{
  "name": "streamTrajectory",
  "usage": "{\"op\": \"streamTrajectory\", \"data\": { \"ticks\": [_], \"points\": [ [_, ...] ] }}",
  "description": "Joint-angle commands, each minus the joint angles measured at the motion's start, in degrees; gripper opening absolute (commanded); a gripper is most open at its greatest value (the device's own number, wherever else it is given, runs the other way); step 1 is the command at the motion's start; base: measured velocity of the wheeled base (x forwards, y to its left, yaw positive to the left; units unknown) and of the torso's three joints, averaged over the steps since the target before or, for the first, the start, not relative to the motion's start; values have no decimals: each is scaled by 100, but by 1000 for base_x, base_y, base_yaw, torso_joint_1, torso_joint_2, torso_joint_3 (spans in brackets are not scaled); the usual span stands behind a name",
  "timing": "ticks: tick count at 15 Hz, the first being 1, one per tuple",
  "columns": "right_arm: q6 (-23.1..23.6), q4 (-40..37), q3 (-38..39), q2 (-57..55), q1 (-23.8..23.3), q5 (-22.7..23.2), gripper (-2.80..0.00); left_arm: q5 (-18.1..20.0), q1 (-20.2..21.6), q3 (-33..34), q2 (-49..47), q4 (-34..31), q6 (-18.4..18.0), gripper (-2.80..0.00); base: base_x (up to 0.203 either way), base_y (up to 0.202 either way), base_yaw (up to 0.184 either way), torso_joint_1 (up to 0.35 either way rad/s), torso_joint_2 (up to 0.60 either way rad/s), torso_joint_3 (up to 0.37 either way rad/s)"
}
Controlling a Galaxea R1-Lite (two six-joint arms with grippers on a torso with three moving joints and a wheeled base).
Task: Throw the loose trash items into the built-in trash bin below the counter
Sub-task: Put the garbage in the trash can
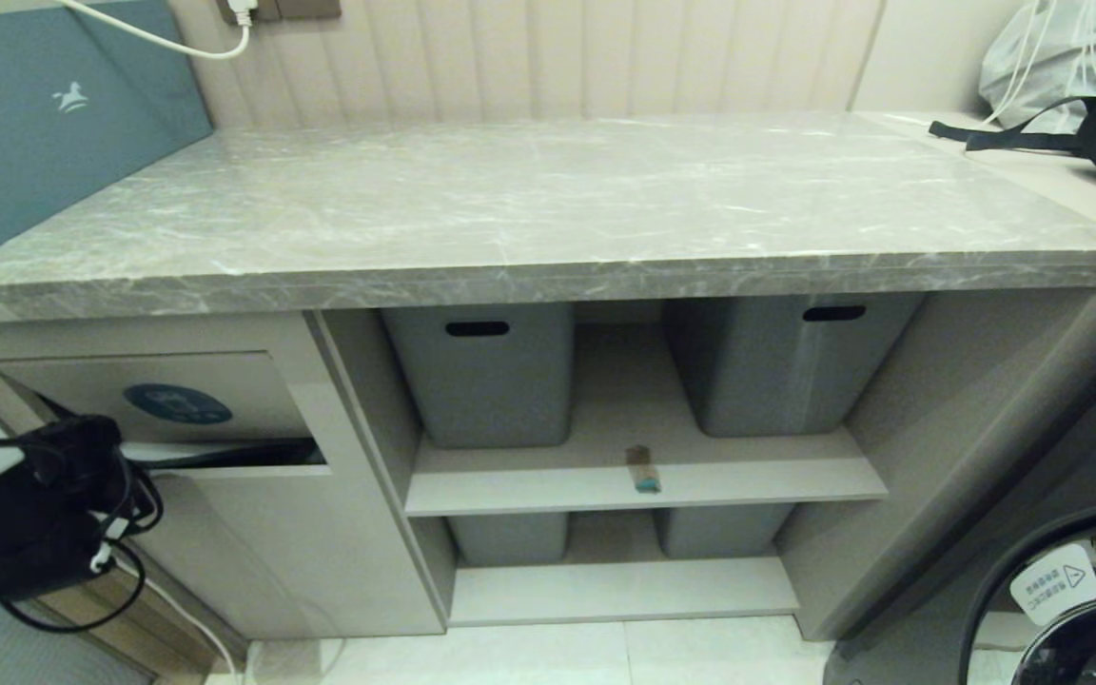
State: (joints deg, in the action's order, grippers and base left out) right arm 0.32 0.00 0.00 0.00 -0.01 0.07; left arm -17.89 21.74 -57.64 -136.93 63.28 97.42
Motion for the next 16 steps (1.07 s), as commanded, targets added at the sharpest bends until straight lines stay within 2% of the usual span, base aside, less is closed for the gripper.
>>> {"op": "streamTrajectory", "data": {
  "ticks": [1, 10, 12, 16],
  "points": [
    [3, 0, 0, 0, 1, 1, -280, 11, -3, -210, -161, -96, 54, -280, 0, 0, 0, 0, 0, 0],
    [3, 0, 0, 0, 1, 1, -280, 49, -241, -1501, -475, -1162, 66, -280, 0, 0, 0, 0, 0, 0],
    [3, 0, 0, 0, 1, 1, -280, 42, -380, -1351, -385, -1175, 95, -280, 0, 0, 0, 0, 0, 0],
    [3, 0, 0, 0, 1, 1, -280, 16, -462, -324, 331, -1109, 502, -280, 0, 0, 0, 0, 0, 0]
  ]
}}
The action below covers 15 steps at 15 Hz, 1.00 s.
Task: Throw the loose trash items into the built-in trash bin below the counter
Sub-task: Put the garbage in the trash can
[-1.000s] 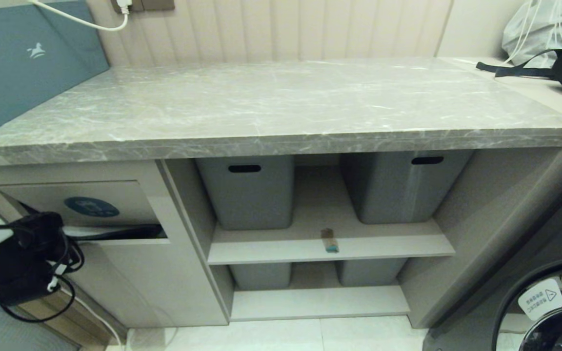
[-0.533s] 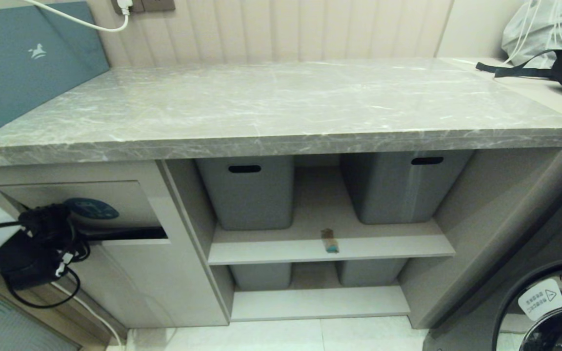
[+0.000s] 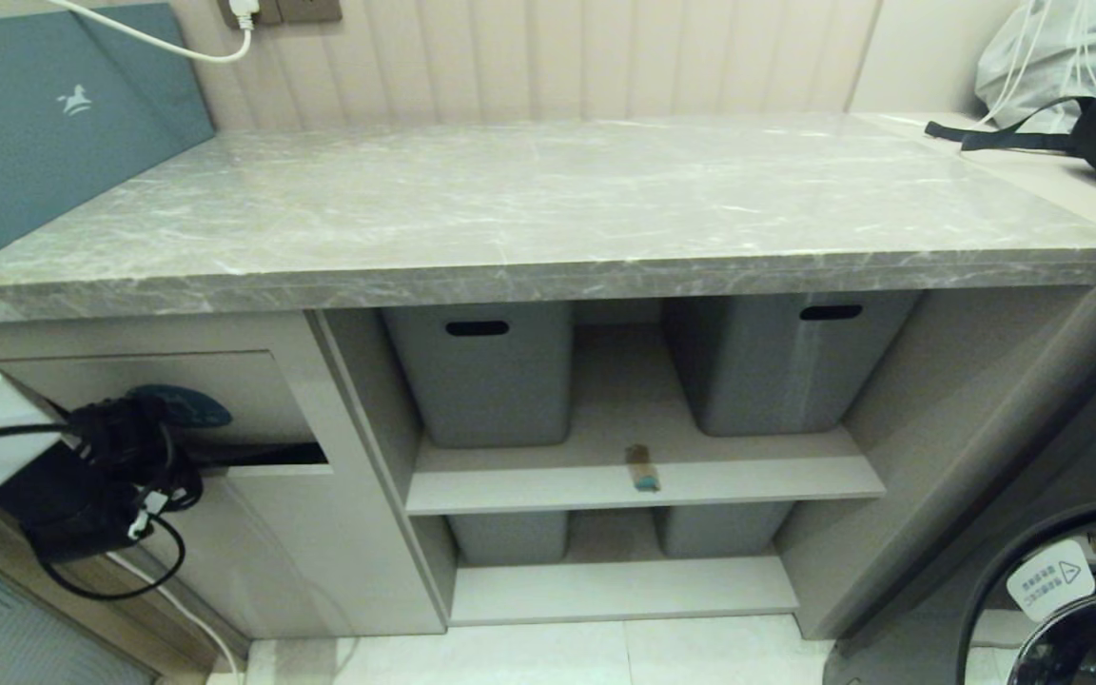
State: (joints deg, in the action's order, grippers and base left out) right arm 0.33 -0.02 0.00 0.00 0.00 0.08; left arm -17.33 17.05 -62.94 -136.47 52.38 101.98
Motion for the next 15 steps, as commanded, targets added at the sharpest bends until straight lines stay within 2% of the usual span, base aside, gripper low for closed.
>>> {"op": "streamTrajectory", "data": {
  "ticks": [1, 8, 11, 13, 15],
  "points": [
    [2, 2, 0, 0, 0, 1, -280, -39, -1, 407, 472, 16, 98, -280, 0, 0, 0, 0, 0, 0],
    [2, 2, 0, 0, 0, 1, -280, -29, -9, 1874, 1823, 238, 167, -280, 0, 0, 0, 0, 0, 0],
    [2, 2, 0, 0, 0, 1, -280, -4, -54, 2935, 2870, 394, 120, -280, 0, 0, 0, 0, 0, 0],
    [2, 2, 0, 0, 0, 1, -280, 84, -126, 3597, 3897, 423, -17, -280, 0, 0, 0, 0, 0, 0],
    [2, 2, 0, 0, 0, 1, -280, 288, -246, 4235, 5005, 406, -407, -280, 0, 0, 0, 0, 0, 0]
  ]
}}
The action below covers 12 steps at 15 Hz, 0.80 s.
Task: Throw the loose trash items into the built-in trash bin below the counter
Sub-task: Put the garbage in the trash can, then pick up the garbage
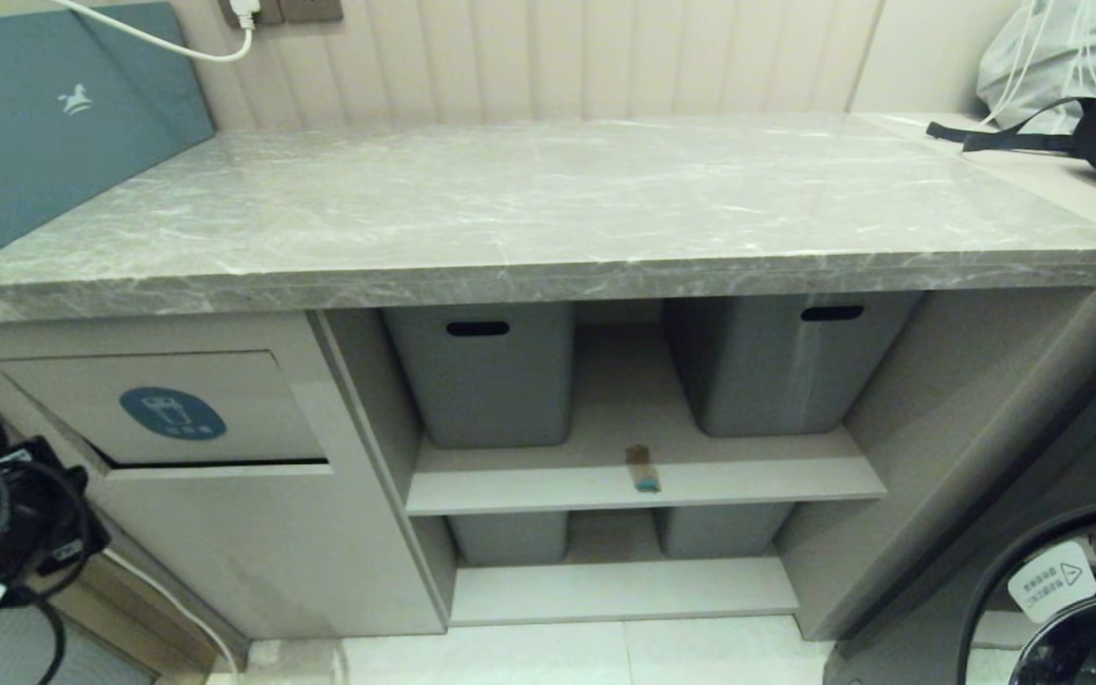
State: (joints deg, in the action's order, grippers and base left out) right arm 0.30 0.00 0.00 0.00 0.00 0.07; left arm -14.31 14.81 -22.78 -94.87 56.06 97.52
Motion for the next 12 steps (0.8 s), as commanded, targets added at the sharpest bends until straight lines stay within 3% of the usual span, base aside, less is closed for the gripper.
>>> {"op": "streamTrajectory", "data": {
  "ticks": [1, 3, 4, 6, 9, 12],
  "points": [
    [5, 0, 0, 0, 0, 1, -280, 55, -214, 533, 1426, -28, -235, -280, 0, 0, 0, 0, 0, 0],
    [5, 0, 0, 0, 0, 1, -280, 165, -831, 981, 2717, -460, -1041, -280, 0, 0, 0, 0, 0, 0],
    [5, 0, 0, 0, 0, 1, -280, 259, -1251, 1134, 3269, -780, -1693, -280, 0, 0, 0, 0, 0, 0],
    [-4, 0, 0, 0, 0, 1, -280, 670, -1763, 1351, 3875, -1184, -3502, -280, 0, 0, 0, 0, 0, 0],
    [-13, 0, 0, 0, 0, -7, -280, 2081, -1993, 1518, 4749, -1867, -4681, -280, 0, 0, 0, 0, 0, 0],
    [-4, 0, 0, 0, 0, -7, -280, 3652, -2241, 1423, 5165, -3008, -6464, -280, 0, 0, 0, -15, 39, 27]
  ]
}}
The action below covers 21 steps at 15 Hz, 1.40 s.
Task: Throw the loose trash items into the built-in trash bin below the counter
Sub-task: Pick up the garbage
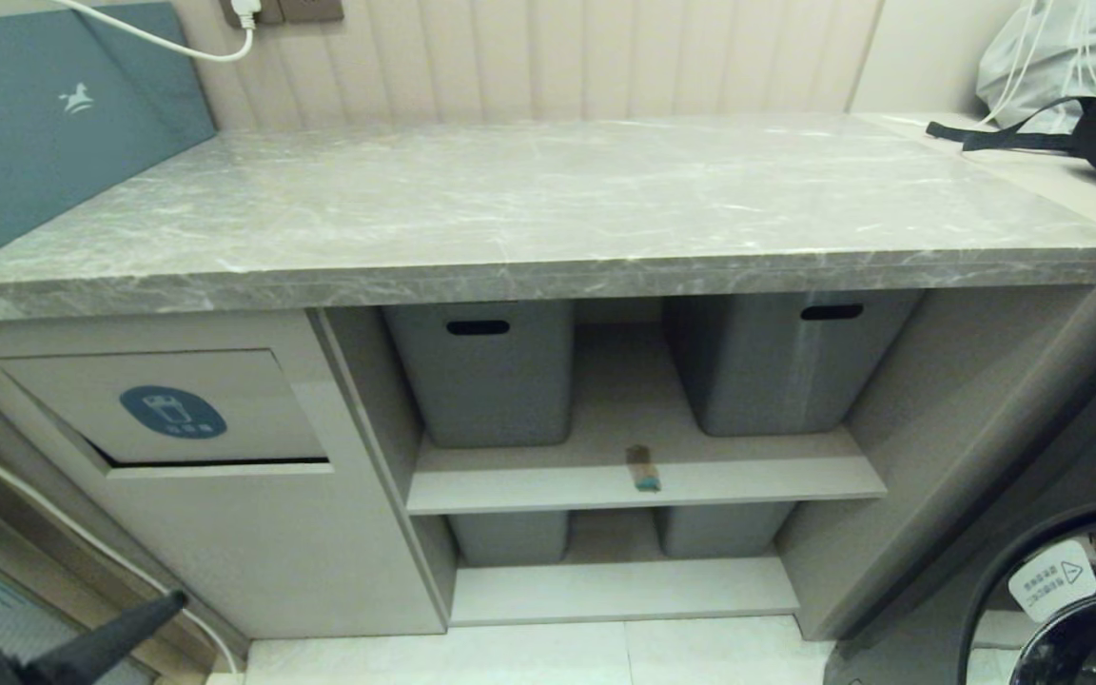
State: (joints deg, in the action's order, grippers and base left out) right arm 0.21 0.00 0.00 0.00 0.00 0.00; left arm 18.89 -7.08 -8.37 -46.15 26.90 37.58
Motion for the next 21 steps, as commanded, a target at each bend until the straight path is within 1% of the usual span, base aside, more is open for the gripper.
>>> {"op": "streamTrajectory", "data": {
  "ticks": [1, 2, 3, 4, 6, 7, 9, 12, 14, 16, 17, 18, 21],
  "points": [
    [6, 0, 0, 0, 0, 0, -280, 675, -191, -27, 214, -210, -1040, -280, 0, 0, 0, -103, 265, 172],
    [6, 0, 0, 0, 0, 0, -280, 826, -346, -45, -17, -228, -1307, -280, 0, 0, 0, -115, 354, 232],
    [6, 0, 0, 0, 0, 1, -280, 910, -608, -116, -368, -224, -1561, -280, 0, 0, 0, -139, 402, 261],
    [6, 0, 0, 0, 0, 0, -280, 955, -982, -253, -768, -214, -1763, -280, 0, 0, 0, -134, 421, 274],
    [6, 0, 0, 0, 0, 0, -280, 986, -1710, -654, -1546, -88, -1963, -280, 0, 0, 0, -133, 432, 296],
    [6, 0, 0, 0, 0, 0, -280, 986, -1943, -855, -1968, 67, -2001, -280, 0, 0, 0, -115, 454, 323],
    [6, 0, 0, 0, 0, 0, -280, 974, -2361, -1363, -3131, 593, -2048, -280, 0, 0, 0, -73, 281, 198],
    [0, 0, 0, 0, 0, 0, -280, 842, -3011, -2485, -4909, 1212, -2050, -280, 0, 0, 0, -13, 75, 40],
    [-3, 0, 0, 0, 0, 0, -280, 766, -3271, -3372, -6087, 1429, -2015, -280, 0, 0, 0, 1, 13, 11],
    [-3, 0, 0, 0, 0, 0, -280, 714, -3397, -4258, -7158, 1653, -2016, -280, 0, 0, 0, 0, 0, 0],
    [-3, 0, 0, 0, 0, 0, -280, 689, -3437, -4667, -7670, 1799, -2053, 0, 0, 0, 0, 0, 0, 0],
    [-3, 0, 0, 0, 0, 0, -280, 641, -3460, -5054, -8150, 1918, -2142, 0, 0, 0, 0, 0, 0, 0],
    [-3, 0, 0, 0, 0, 0, -280, 213, -3496, -6618, -9398, 2254, -2475, 0, 0, 0, 0, 0, 0, 0]
  ]
}}
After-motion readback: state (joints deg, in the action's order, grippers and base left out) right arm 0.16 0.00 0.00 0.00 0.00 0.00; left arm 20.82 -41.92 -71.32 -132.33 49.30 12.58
